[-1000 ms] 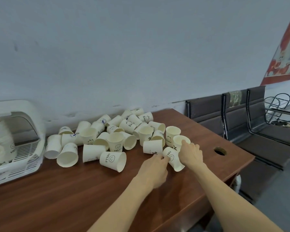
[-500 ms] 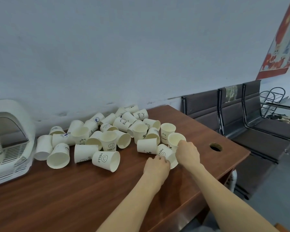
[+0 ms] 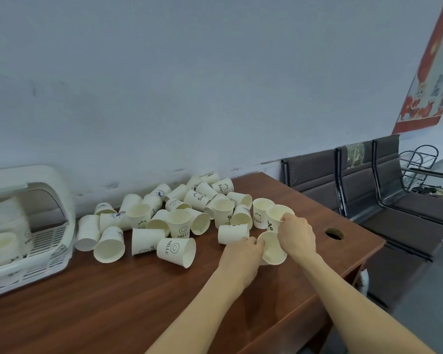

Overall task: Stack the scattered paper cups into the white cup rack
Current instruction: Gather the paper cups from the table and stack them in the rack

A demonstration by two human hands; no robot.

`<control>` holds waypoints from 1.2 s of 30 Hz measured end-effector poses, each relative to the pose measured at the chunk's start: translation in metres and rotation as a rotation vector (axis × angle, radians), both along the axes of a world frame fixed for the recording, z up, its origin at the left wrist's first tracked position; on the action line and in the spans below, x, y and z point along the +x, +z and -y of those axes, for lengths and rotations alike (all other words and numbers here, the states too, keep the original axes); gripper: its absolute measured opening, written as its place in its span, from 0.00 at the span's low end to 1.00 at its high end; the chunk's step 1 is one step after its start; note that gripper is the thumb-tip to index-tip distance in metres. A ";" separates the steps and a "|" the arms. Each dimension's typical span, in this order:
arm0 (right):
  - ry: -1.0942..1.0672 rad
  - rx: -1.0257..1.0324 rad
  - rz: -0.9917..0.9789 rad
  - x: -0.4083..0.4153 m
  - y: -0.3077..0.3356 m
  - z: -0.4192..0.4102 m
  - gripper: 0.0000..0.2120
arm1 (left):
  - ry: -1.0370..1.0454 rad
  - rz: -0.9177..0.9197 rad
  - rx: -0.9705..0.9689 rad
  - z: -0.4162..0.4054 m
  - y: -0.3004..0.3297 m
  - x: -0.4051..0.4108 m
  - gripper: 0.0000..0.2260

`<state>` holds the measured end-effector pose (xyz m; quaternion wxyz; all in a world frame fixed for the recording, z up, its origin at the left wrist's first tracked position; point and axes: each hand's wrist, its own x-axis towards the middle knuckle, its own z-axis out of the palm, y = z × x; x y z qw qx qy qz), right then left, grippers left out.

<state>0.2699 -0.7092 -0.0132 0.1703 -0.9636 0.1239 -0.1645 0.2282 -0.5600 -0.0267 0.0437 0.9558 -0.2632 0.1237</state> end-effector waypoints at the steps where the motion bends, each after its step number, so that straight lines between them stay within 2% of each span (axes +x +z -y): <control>1: -0.004 0.015 0.002 -0.002 0.003 -0.002 0.06 | 0.006 0.003 -0.028 -0.006 0.003 -0.003 0.15; 6: -0.013 0.023 0.024 -0.010 0.015 -0.017 0.06 | 0.074 0.009 -0.131 -0.041 0.015 -0.005 0.06; 17: 0.156 -0.041 0.167 -0.005 0.037 -0.130 0.06 | 0.193 0.102 -0.248 -0.158 0.048 -0.022 0.11; 32: 0.577 -0.097 0.238 -0.010 0.048 -0.326 0.06 | 0.649 0.257 -0.350 -0.348 0.056 -0.054 0.11; 36: 0.691 -0.116 0.273 -0.018 0.050 -0.372 0.09 | 0.768 0.291 -0.357 -0.395 0.058 -0.068 0.11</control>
